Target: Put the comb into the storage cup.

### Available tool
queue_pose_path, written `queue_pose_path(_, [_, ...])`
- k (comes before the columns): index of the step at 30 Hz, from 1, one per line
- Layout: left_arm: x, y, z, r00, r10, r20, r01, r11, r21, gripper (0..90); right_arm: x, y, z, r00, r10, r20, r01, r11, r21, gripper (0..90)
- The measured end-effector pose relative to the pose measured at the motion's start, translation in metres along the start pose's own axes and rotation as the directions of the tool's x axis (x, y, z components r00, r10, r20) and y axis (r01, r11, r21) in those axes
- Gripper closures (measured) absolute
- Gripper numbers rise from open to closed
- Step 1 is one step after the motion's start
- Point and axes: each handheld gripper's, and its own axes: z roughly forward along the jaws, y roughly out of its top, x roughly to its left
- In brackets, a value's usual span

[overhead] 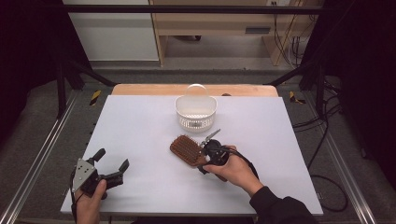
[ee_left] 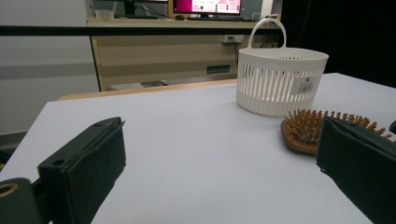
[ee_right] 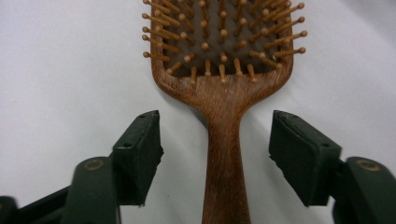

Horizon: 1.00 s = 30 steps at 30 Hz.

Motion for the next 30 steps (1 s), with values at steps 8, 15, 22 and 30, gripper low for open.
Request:
queue_pose_path(8, [-0.003,0.000,0.002,0.9999,0.007,0.012,-0.007,1.0000,0.006,1.5,0.000,-0.005,0.006,1.0000,0.006,0.001,-0.006,1.000,0.024,51.5])
queue_pose_path(15, [-0.005,0.000,0.003,0.9998,0.012,0.014,-0.012,0.9999,0.007,1.6,-0.001,-0.003,0.010,0.9999,-0.011,0.010,0.010,0.999,0.049,62.0])
queue_pose_path(22, [-0.005,0.000,0.003,0.9998,0.014,0.015,-0.014,0.9999,0.009,1.5,0.001,-0.002,0.011,0.9984,-0.036,0.044,0.033,0.998,0.058,68.3])
queue_pose_path(30, [-0.007,0.000,0.003,0.9993,0.019,0.031,-0.019,0.9997,0.018,1.7,-0.004,-0.005,0.010,0.9997,-0.020,0.012,0.020,0.999,0.040,72.2])
